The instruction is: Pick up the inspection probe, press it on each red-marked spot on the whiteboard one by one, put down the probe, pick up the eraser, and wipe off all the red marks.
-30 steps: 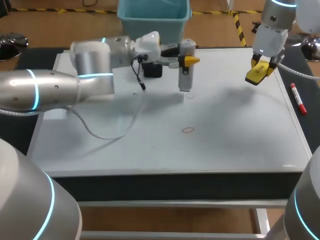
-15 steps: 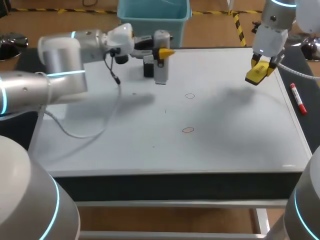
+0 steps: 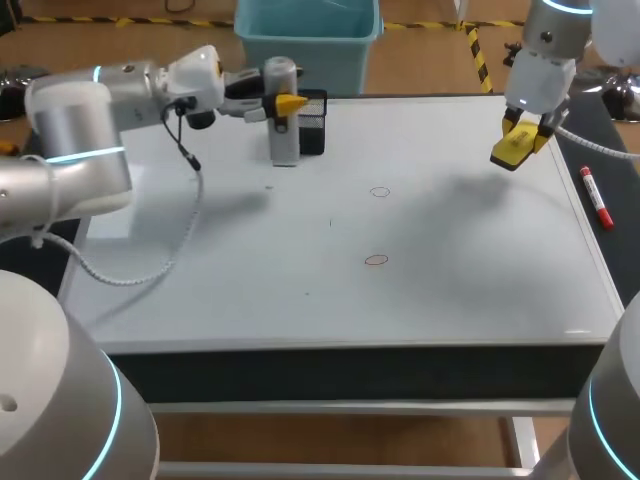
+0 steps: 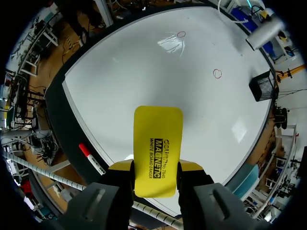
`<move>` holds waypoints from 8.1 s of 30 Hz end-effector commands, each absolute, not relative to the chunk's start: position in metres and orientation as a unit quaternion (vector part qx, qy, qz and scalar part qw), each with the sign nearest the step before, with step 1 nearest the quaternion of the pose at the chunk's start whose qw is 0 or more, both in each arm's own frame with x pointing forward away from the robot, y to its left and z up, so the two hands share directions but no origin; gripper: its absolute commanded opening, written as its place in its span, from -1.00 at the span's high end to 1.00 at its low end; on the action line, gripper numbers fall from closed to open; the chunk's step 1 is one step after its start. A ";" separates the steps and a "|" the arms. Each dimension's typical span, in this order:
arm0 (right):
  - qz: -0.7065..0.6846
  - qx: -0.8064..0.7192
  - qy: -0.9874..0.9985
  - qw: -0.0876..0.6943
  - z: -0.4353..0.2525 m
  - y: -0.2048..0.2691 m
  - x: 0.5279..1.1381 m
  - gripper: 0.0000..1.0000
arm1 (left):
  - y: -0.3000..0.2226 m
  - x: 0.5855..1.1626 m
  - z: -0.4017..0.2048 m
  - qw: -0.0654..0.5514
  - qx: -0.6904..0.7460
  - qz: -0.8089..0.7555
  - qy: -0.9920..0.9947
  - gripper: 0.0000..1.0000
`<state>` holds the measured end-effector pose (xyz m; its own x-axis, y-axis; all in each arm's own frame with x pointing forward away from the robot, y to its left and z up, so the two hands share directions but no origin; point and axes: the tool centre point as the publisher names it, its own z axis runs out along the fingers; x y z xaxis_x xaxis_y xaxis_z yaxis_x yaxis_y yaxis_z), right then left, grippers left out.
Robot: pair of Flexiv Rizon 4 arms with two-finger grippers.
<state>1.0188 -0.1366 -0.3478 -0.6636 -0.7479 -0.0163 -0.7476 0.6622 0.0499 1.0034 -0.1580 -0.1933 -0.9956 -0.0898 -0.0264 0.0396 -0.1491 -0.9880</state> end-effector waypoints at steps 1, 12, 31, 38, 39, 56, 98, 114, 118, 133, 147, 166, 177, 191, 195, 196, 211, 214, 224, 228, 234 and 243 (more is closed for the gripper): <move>-0.025 0.411 -0.911 0.004 -0.347 -0.137 1.020 1.00 | -0.143 1.006 -0.196 0.047 -0.024 -0.762 0.646 1.00; -0.025 0.411 -0.911 0.004 -0.347 -0.137 1.020 1.00 | -0.119 1.016 -0.207 0.059 -0.050 -0.762 0.642 1.00; 0.009 0.650 -0.759 0.033 -0.354 0.024 0.982 1.00 | -0.117 1.015 -0.208 0.062 -0.056 -0.764 0.640 1.00; 0.025 0.726 -0.686 0.034 -0.355 0.085 0.977 1.00 | -0.117 1.015 -0.208 0.062 -0.056 -0.764 0.640 1.00; 0.028 0.731 -0.681 0.035 -0.355 0.091 0.977 1.00 | -0.117 1.015 -0.208 0.062 -0.056 -0.764 0.640 1.00; 0.020 0.754 -0.656 0.023 -0.383 0.129 0.993 1.00 | -0.117 1.015 -0.208 0.062 -0.056 -0.764 0.640 1.00; -0.015 0.724 -0.689 0.029 -0.428 0.091 1.003 1.00 | -0.117 1.015 -0.208 0.062 -0.056 -0.764 0.640 1.00; -0.008 0.686 -0.726 0.042 -0.431 0.033 1.003 1.00 | -0.117 1.015 -0.208 0.062 -0.056 -0.764 0.640 1.00; -0.019 0.668 -0.744 0.021 -0.406 0.029 1.007 1.00 | -0.117 1.015 -0.208 0.062 -0.056 -0.764 0.640 1.00; -0.022 0.686 -0.727 -0.009 -0.359 0.081 1.023 1.00 | -0.117 1.015 -0.208 0.062 -0.056 -0.764 0.640 1.00; -0.024 0.703 -0.710 -0.012 -0.395 0.131 1.024 1.00 | -0.117 1.015 -0.208 0.062 -0.056 -0.764 0.640 1.00; -0.014 0.705 -0.709 0.002 -0.429 0.124 1.016 1.00 | -0.117 1.015 -0.208 0.062 -0.056 -0.764 0.640 1.00; -0.012 0.674 -0.739 0.009 -0.431 0.081 1.022 1.00 | -0.117 1.015 -0.208 0.062 -0.056 -0.764 0.640 1.00; -0.010 0.626 -0.779 0.021 -0.405 0.012 1.032 1.00 | -0.117 1.015 -0.208 0.062 -0.056 -0.764 0.640 1.00; -0.003 0.604 -0.797 0.012 -0.390 -0.015 1.037 1.00 | -0.117 1.015 -0.208 0.062 -0.056 -0.764 0.640 1.00; -0.001 0.598 -0.801 0.010 -0.387 -0.022 1.038 1.00 | -0.117 1.015 -0.208 0.062 -0.056 -0.764 0.640 1.00; 0.009 0.528 -0.849 0.016 -0.369 -0.113 1.037 1.00 | -0.117 1.015 -0.208 0.062 -0.056 -0.764 0.640 1.00; 0.007 0.514 -0.858 0.018 -0.369 -0.128 1.038 1.00 | -0.117 1.015 -0.208 0.062 -0.056 -0.764 0.640 1.00; -0.004 0.498 -0.867 0.018 -0.369 -0.148 1.036 1.00 | -0.117 1.015 -0.208 0.062 -0.056 -0.764 0.640 1.00; -0.007 0.497 -0.868 0.017 -0.364 -0.149 1.029 1.00 | -0.117 1.015 -0.208 0.062 -0.056 -0.764 0.640 1.00; -0.007 0.497 -0.868 0.017 -0.364 -0.149 1.029 1.00 | -0.117 1.015 -0.208 0.062 -0.056 -0.764 0.640 1.00; -0.007 0.497 -0.868 0.017 -0.364 -0.149 1.029 1.00 | -0.117 1.015 -0.208 0.062 -0.056 -0.764 0.640 1.00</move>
<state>1.0294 -0.1483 -0.3654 -0.5076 -0.8613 0.0207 -0.8608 0.5081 0.0312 1.0144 -0.1164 -0.2081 -0.9860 -0.1665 0.0064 0.0226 -0.1712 -0.9850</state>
